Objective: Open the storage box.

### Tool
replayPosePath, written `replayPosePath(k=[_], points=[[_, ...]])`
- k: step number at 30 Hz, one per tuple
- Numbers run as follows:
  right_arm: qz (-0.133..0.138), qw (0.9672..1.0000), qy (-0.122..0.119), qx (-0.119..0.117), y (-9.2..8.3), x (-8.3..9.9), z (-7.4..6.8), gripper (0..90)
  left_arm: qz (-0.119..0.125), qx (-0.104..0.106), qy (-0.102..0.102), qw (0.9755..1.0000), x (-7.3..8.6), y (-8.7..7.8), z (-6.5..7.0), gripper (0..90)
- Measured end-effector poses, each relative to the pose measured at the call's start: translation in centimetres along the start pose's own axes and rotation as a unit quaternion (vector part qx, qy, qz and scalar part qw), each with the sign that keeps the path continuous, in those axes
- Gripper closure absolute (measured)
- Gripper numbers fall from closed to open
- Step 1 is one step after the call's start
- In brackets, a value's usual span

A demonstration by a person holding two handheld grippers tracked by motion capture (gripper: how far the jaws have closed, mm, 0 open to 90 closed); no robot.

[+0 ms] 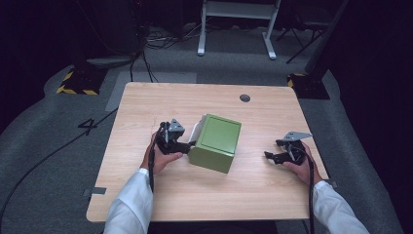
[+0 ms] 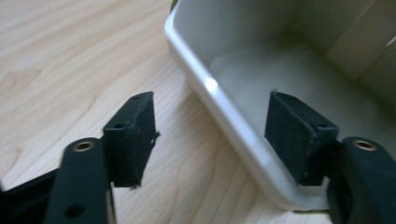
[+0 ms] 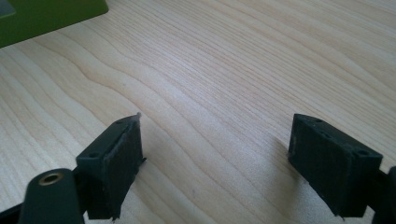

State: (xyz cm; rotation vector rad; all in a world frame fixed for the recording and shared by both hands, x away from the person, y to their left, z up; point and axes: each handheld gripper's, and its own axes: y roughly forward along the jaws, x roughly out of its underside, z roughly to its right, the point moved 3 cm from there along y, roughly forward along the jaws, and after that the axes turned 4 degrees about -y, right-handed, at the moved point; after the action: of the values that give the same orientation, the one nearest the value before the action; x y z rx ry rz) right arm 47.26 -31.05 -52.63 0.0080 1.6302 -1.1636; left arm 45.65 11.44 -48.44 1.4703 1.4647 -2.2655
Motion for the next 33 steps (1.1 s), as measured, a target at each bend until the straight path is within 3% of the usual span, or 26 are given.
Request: replayPosePath(k=[2,4,13,16,21,29,33], points=[[0.0,1.0,0.0,0.0,0.0,0.0,0.0,17.7,0.0,0.011,-0.005,0.9999,0.1,0.1,0.0,34.3],[0.0,1.0,0.0,0.0,0.0,0.0,0.0,17.7,-0.004,0.014,0.006,0.9999,0.1,0.0,0.0,37.8],[0.0,1.0,-0.001,-0.001,0.0,0.0,0.0,17.7,0.0,0.009,0.008,0.9999,0.5,-0.8,-1.0,50.8],[0.0,1.0,-0.001,-0.001,0.0,0.0,0.0,17.7,0.0,0.009,-0.008,0.9999,1.0,-1.3,-2.0,51.8],[0.0,1.0,-0.001,0.0,0.0,0.0,0.0,17.6,-0.009,0.028,-0.026,0.9992,1.8,-1.6,-3.4,51.6],[0.0,1.0,-0.001,0.0,0.0,0.0,0.0,17.5,0.005,0.007,-0.048,0.9988,2.4,-2.5,-5.0,51.7],[0.0,1.0,-0.002,0.0,0.0,0.0,0.0,17.5,0.013,-0.01,-0.044,0.9989,2.5,-3.0,-5.6,51.9]])
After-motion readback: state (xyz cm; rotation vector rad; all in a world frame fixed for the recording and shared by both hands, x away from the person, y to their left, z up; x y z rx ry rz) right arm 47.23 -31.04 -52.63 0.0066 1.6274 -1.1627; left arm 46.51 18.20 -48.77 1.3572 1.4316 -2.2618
